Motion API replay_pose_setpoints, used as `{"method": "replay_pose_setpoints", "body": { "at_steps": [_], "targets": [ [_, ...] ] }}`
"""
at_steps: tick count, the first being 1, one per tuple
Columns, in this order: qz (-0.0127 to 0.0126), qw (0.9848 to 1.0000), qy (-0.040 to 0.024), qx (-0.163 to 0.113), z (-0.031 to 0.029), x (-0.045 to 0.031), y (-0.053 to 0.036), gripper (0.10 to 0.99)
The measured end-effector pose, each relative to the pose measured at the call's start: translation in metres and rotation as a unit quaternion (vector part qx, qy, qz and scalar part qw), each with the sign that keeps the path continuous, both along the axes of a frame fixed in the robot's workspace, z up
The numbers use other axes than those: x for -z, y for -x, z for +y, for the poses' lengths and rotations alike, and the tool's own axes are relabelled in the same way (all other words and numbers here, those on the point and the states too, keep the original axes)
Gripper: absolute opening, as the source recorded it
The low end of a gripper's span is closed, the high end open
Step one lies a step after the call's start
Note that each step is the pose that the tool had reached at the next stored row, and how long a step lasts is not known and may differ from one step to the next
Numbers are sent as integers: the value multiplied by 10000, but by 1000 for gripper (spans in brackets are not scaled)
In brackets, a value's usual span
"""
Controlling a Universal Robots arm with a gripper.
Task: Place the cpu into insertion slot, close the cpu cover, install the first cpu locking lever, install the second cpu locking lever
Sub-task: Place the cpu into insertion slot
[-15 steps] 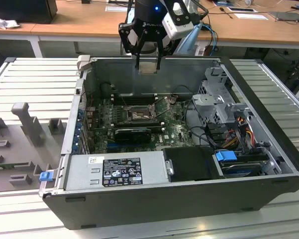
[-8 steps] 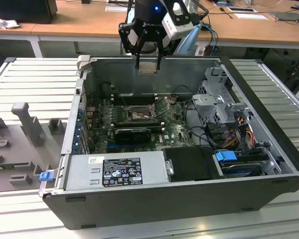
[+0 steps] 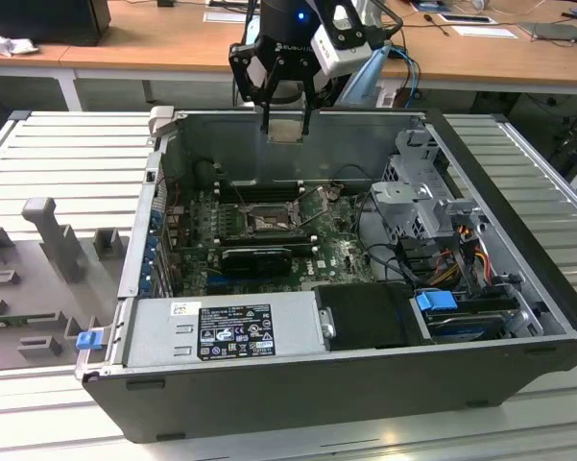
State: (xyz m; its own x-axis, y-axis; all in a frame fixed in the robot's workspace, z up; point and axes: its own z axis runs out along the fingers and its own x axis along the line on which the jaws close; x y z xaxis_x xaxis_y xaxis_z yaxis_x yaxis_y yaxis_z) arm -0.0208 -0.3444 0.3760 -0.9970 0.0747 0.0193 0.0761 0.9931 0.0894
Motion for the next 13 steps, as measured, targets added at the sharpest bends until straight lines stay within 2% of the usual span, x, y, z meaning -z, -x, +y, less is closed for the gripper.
{"method": "replay_pose_setpoints", "body": {
  "at_steps": [5,7,10,13],
  "targets": [
    [0,9999,1,141,0,15,0,529],
    [11,9999,2,149,0,23,0,529],
    [11,9994,1,360,0,26,-1,529],
    [11,9977,0,675,0,27,-1,529]
  ]
}}
